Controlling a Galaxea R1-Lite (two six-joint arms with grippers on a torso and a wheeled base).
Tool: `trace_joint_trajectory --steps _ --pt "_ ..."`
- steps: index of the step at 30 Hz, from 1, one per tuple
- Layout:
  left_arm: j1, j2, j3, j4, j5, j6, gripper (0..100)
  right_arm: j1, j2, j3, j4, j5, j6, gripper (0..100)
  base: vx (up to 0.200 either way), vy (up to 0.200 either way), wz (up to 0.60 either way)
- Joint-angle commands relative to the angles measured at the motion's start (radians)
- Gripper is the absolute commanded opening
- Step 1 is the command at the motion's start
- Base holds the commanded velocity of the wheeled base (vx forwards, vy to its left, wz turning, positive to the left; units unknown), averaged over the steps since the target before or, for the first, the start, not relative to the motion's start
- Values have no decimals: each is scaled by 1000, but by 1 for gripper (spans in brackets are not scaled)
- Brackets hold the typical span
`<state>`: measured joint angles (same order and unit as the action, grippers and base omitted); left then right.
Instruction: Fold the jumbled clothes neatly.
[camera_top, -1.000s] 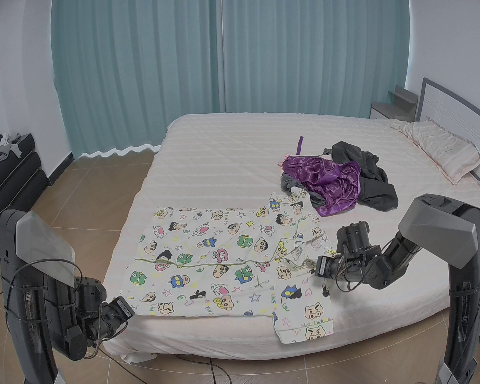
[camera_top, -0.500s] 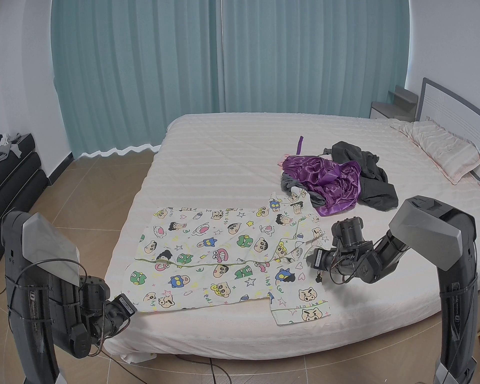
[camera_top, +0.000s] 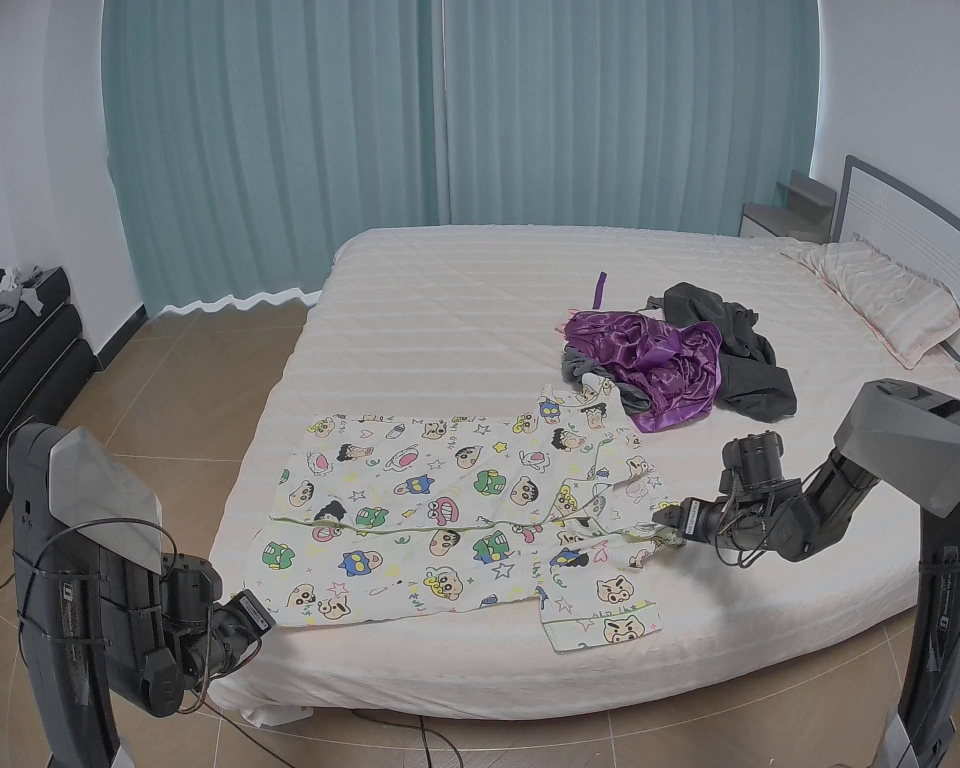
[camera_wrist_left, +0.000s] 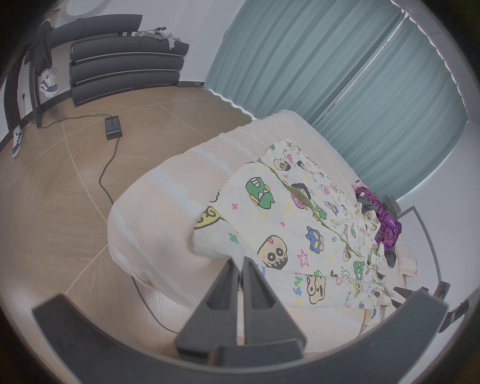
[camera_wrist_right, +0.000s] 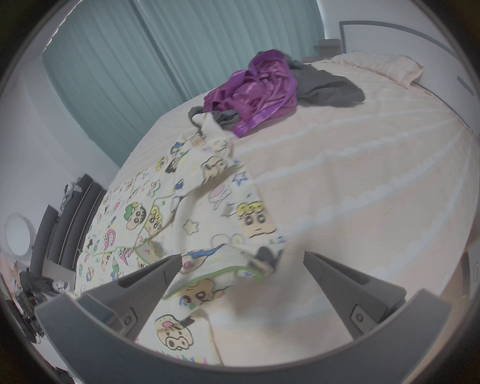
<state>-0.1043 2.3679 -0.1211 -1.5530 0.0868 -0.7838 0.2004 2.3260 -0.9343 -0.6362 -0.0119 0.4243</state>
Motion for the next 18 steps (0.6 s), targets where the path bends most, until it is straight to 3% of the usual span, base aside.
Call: trace_joint_trajectory --steps 1,4,8,14,18 --pt "0 2 1 -18 1 0 0 -24 -102 60 -3 10 5 100 0 0 0" --pt "0 2 1 -18 1 0 0 -18 -140 112 -3 47 5 100 0 0 0" --pt "-2 1 1 -18 1 0 0 27 -183 249 -11 144 -21 100 0 0 0" --pt "-2 -1 3 -18 1 0 0 80 -120 302 -16 165 -130 100 0 0 0" --pt "-2 -1 1 -18 1 0 0 119 -74 287 -16 170 -131 100 0 0 0"
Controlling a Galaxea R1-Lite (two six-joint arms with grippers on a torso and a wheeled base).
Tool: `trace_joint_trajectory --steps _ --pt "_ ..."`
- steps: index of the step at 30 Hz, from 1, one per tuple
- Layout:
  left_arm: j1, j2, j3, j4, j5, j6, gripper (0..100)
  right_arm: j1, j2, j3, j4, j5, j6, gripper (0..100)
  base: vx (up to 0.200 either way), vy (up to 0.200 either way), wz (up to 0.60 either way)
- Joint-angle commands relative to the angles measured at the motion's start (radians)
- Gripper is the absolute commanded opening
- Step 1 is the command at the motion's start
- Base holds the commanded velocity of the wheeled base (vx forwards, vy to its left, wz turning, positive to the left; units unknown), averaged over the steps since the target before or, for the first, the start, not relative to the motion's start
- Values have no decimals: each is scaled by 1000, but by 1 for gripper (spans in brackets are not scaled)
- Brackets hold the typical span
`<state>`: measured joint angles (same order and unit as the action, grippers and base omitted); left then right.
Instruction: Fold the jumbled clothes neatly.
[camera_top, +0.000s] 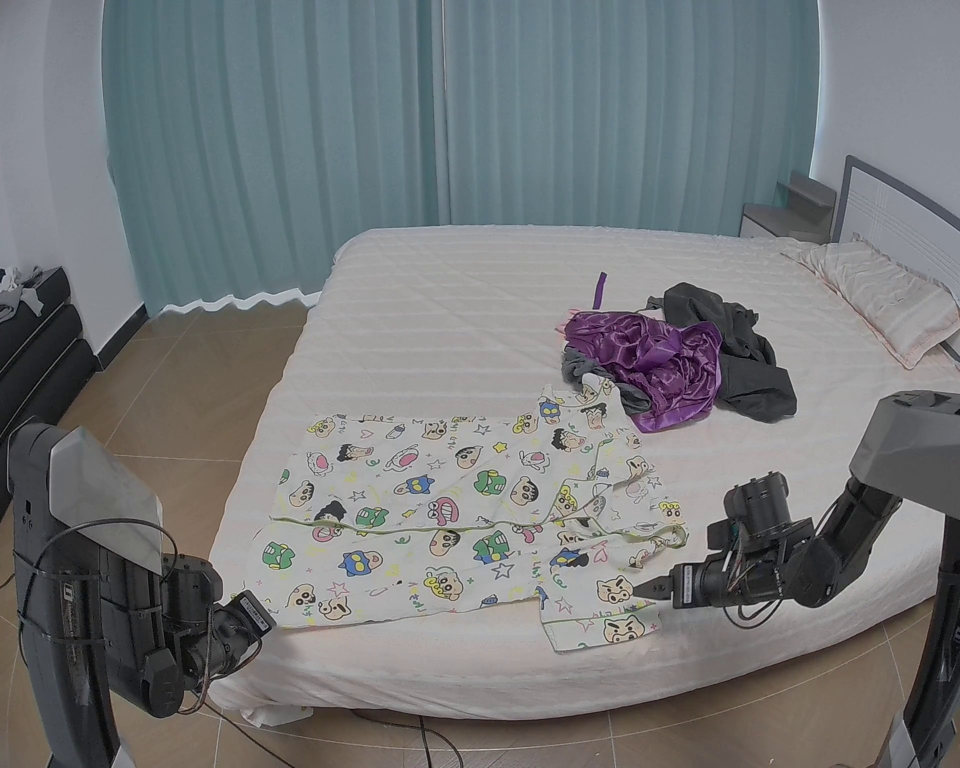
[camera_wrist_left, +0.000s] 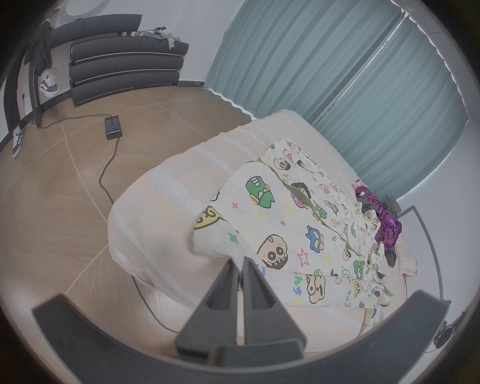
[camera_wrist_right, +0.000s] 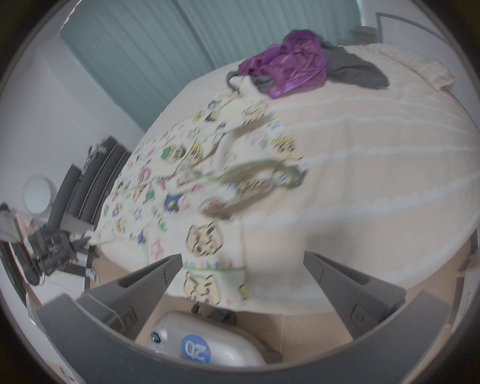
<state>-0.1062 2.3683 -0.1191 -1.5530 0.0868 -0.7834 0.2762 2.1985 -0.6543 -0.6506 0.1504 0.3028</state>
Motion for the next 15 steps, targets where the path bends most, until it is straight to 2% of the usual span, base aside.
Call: trace_joint_trajectory --steps 1,7,15 --pt "0 -1 -1 -18 1 0 0 54 69 -1 -3 9 -11 100 0 0 0" --pt "0 -1 -1 -18 1 0 0 89 122 -48 -12 15 -2 100 0 0 0" --pt "0 0 -2 -18 -1 0 0 94 153 -73 -18 15 1 100 0 0 0"
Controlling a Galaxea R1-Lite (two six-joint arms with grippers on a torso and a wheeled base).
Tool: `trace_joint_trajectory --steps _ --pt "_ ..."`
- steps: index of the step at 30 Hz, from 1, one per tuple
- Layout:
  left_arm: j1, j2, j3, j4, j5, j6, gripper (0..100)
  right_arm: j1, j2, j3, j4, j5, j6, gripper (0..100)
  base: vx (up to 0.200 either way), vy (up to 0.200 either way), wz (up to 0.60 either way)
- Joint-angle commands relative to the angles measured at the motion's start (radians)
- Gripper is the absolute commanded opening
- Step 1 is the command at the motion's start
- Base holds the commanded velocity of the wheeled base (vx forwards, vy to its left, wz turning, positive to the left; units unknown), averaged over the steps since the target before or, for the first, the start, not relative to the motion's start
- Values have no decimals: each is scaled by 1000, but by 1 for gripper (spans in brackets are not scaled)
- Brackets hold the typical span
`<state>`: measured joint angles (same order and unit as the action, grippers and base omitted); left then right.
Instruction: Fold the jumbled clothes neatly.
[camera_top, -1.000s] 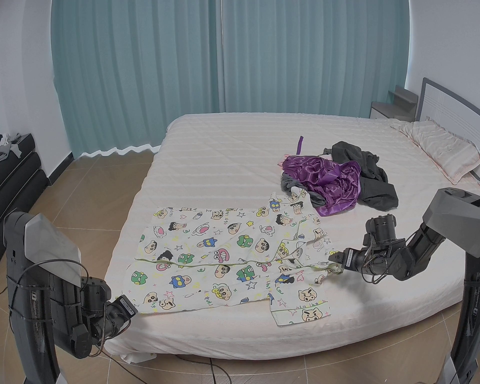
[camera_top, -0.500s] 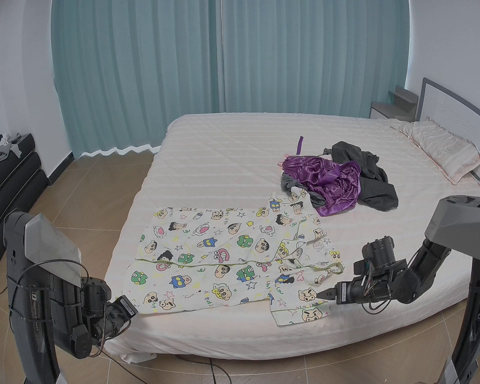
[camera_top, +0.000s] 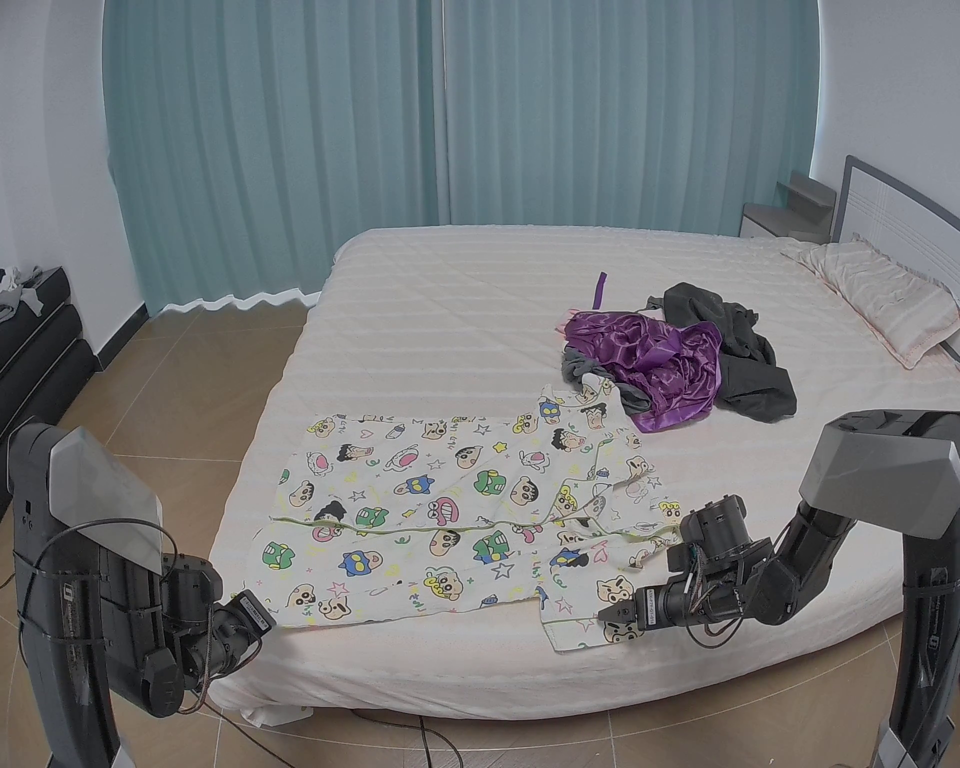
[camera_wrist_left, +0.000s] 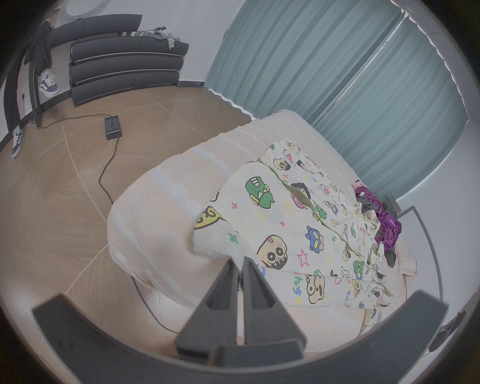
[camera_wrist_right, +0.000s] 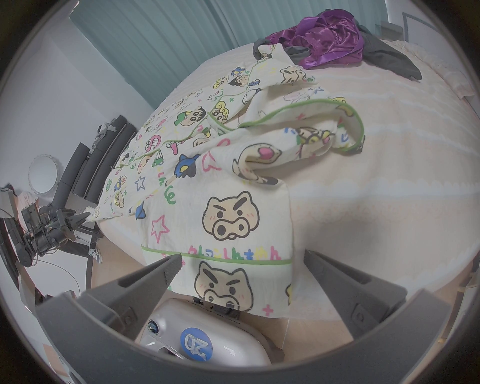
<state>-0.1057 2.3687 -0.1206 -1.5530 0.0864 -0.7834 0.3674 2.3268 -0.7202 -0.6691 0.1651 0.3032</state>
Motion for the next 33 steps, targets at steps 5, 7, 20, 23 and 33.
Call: trace_joint_trajectory --steps 5,7,20,23,33 --pt "-3 0 -1 -18 0 0 0 5 34 -19 0 -1 1 100 0 0 0" --pt "-3 0 -1 -18 0 0 0 8 36 -22 0 -3 4 0 0 0 0" --pt "-3 0 -2 -18 0 0 0 4 5 -8 3 1 53 0 0 0 0" --pt "-6 -2 -1 -18 1 0 0 -4 -18 10 5 2 53 0 0 0 0" --pt "-8 -55 3 -18 15 3 0 -35 -193 134 11 67 100 0 0 0 0"
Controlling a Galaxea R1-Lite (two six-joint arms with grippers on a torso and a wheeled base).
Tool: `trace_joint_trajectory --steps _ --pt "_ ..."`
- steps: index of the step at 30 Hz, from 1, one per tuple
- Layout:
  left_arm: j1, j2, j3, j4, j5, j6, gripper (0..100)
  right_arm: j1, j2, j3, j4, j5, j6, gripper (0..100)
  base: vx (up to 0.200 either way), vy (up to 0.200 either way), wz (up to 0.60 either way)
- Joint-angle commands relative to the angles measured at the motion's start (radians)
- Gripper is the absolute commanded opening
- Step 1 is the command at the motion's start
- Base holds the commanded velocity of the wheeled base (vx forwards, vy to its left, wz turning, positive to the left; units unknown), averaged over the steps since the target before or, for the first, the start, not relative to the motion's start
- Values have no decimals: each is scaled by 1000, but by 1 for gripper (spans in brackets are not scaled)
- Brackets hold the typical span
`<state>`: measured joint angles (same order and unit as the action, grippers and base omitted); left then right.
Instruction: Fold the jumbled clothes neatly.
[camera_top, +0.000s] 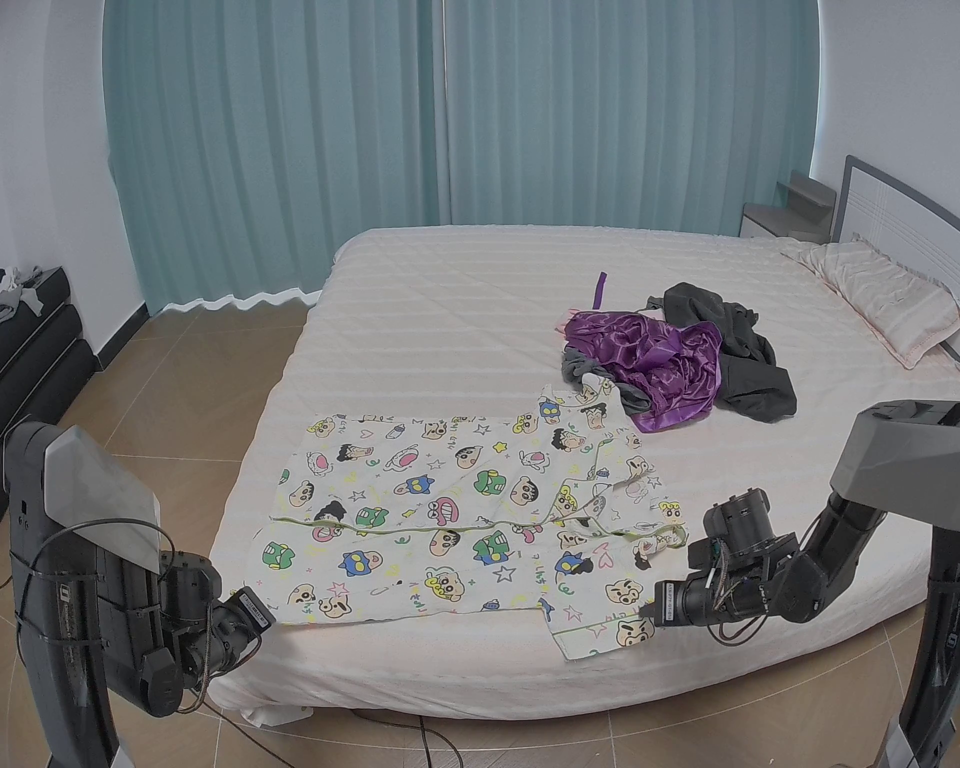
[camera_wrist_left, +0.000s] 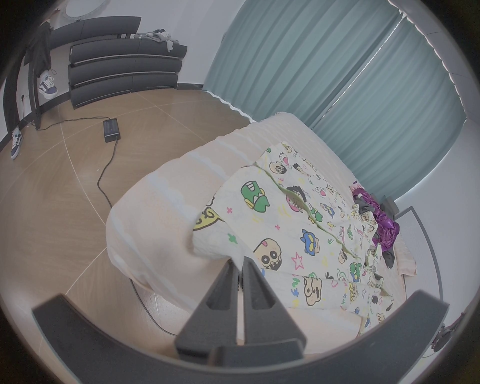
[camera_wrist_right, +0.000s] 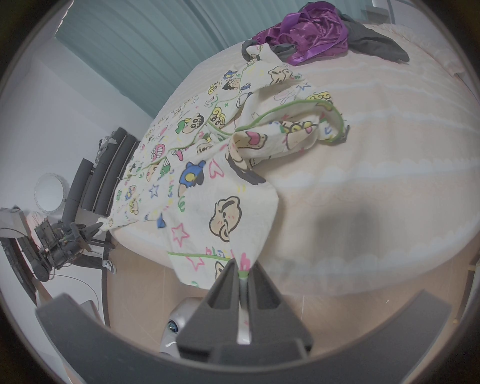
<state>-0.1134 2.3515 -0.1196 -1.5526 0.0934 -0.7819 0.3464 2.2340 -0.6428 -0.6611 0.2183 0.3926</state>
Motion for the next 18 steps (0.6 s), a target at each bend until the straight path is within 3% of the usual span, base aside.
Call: trace_joint_trajectory --steps 1,18 --pt "0 -64 3 -18 19 4 0 -18 -148 95 5 13 12 0 0 0 0" --pt "-23 -118 69 -18 26 84 0 -15 -384 304 11 24 14 0 0 0 0"
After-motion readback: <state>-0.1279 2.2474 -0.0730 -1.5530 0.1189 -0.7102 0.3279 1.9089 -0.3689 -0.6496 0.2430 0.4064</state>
